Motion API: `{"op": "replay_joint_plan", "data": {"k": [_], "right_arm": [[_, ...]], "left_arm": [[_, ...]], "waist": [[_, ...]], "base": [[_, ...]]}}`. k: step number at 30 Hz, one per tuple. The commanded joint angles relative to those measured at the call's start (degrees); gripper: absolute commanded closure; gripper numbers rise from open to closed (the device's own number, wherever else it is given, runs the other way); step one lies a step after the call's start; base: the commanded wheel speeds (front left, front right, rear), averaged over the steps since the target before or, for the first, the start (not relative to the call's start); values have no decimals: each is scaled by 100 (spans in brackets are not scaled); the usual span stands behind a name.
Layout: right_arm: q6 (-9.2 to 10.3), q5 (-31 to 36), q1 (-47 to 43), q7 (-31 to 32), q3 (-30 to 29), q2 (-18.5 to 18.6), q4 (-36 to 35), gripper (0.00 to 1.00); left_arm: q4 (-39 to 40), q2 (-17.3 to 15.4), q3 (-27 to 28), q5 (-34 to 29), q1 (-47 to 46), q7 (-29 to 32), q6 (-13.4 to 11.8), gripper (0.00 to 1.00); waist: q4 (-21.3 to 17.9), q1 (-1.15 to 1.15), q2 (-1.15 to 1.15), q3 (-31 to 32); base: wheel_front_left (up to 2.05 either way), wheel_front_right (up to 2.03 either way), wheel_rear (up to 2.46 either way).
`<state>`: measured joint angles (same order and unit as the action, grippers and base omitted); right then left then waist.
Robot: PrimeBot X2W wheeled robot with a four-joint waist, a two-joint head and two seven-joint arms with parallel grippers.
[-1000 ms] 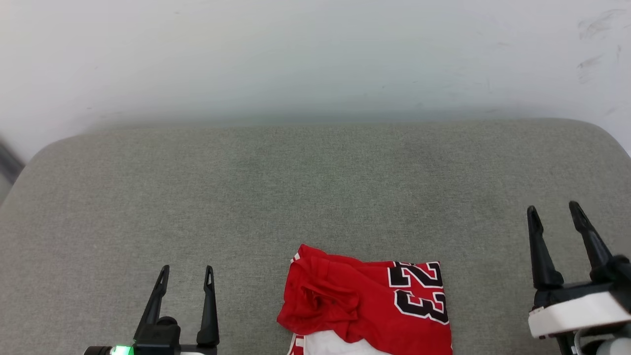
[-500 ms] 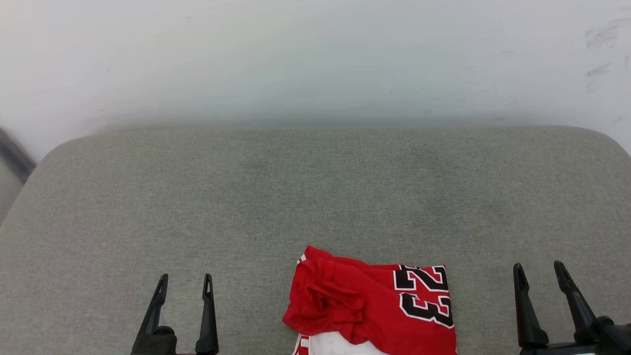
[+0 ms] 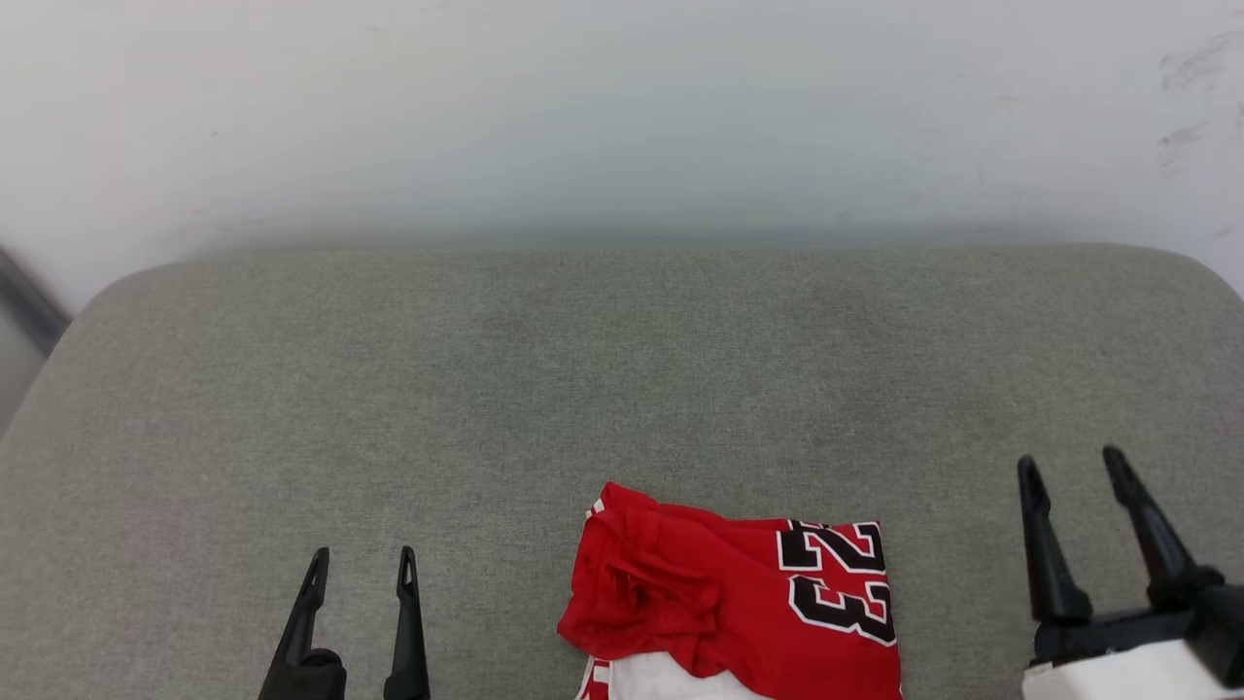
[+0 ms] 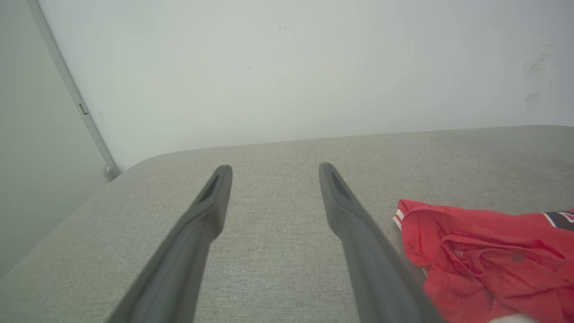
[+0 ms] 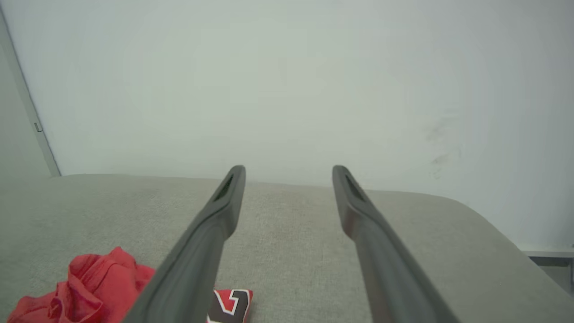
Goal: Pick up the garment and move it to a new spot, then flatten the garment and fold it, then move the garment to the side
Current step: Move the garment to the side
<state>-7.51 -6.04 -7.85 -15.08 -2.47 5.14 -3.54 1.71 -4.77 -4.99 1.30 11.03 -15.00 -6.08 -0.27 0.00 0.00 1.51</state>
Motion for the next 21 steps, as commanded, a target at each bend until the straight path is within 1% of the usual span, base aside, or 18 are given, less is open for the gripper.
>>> {"op": "replay_joint_plan", "data": {"k": [1,4,6,7,10,13,16,18,19,21], "right_arm": [[5,30,313,-9,38,216,-75,0],[5,51,791,29,151,597,22,0],[5,8,1182,302,287,878,97,0],[5,-27,1349,537,389,1038,137,0],[5,-451,1787,1591,820,1486,287,0],[5,-1294,2054,2903,1327,1964,370,0],[5,-2261,2166,4160,1699,2413,445,0],[5,-2924,2140,4875,1793,2601,515,0],[5,-2924,2140,4875,1793,2601,515,0],[4,-3578,2013,5526,1884,2744,592,0]], "left_arm": [[-5,17,22,-19,-7,-24,18,0],[-24,29,23,-29,-43,-24,35,0],[-37,33,23,-37,-64,-24,35,0],[-45,36,21,-39,-76,-24,42,0],[-66,40,16,-46,-83,-24,65,0],[-79,50,13,-47,-103,-20,81,0],[-93,60,4,-49,-142,-20,92,0],[-102,65,-4,-53,-173,-20,95,0],[-102,65,-4,-53,-173,-20,95,0],[-102,67,-12,-54,-209,-20,110,0]], "waist": [[-5,0,0,-10],[-2,0,0,-25],[4,0,0,-40],[13,0,0,-48],[38,0,0,-68],[59,0,0,-94],[82,0,0,-131],[99,0,0,-157],[99,0,0,-157],[122,0,0,-205]], "base": [[0,0,0],[0,0,0],[0,0,0],[0,0,0],[0,0,0],[0,0,0],[0,0,0],[0,0,0],[0,0,0],[0,0,0]]}}
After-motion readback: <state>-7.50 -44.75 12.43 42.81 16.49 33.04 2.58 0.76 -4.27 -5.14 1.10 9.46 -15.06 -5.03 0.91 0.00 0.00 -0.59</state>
